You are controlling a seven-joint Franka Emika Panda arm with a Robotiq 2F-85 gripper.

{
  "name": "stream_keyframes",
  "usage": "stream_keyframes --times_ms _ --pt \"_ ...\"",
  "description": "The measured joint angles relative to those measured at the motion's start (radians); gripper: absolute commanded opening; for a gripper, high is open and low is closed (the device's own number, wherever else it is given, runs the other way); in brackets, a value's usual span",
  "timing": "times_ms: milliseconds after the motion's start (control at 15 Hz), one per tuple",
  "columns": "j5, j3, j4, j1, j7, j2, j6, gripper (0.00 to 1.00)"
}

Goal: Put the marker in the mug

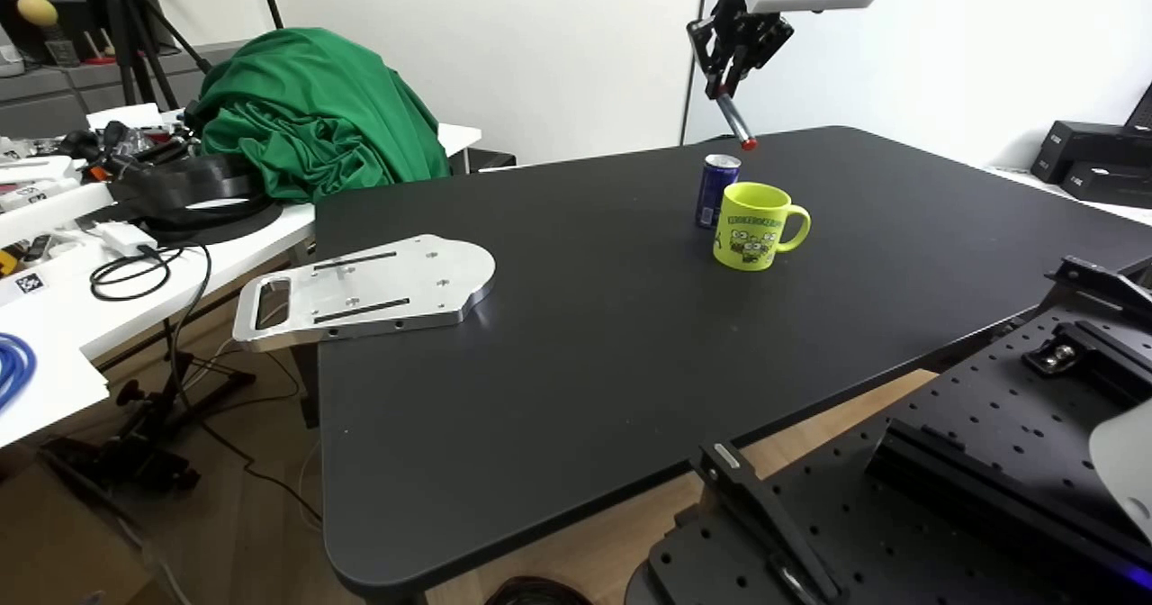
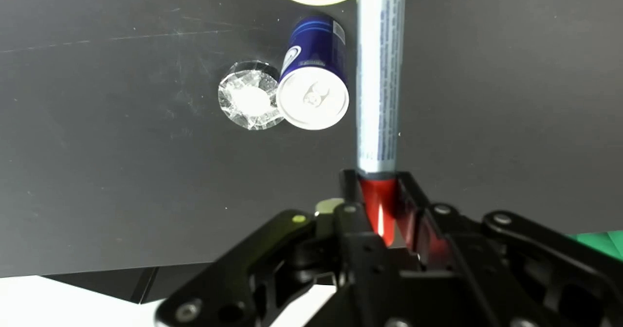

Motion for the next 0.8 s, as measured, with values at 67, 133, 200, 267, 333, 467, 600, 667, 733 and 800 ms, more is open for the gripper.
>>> stream_keyframes --times_ms 67,133,200,267,333,467,600,667,733,800 --pt "-0.009 -0.006 0.000 0.002 0.005 0.004 0.029 0.06" --pt "-0.028 -0.018 -0.001 0.007 0.016 0.011 0.074 0.06" --pt "-0.047 -0.035 -0.002 0.013 0.026 0.020 0.125 0.06" --pt "-0.063 -0.058 -0.002 0.024 0.035 0.032 0.179 0.06" --pt "-0.065 -0.078 -0.002 0.034 0.037 0.044 0.224 0.06" --pt "-0.057 -0.107 -0.003 0.054 0.037 0.069 0.283 0.06" --pt "-0.042 -0.130 -0.006 0.076 0.037 0.092 0.311 0.06" --pt "-0.031 -0.142 -0.008 0.089 0.037 0.104 0.323 0.06" --pt "-0.018 -0.155 -0.012 0.104 0.037 0.116 0.336 0.06" --pt "-0.005 -0.169 -0.015 0.120 0.037 0.128 0.349 0.06"
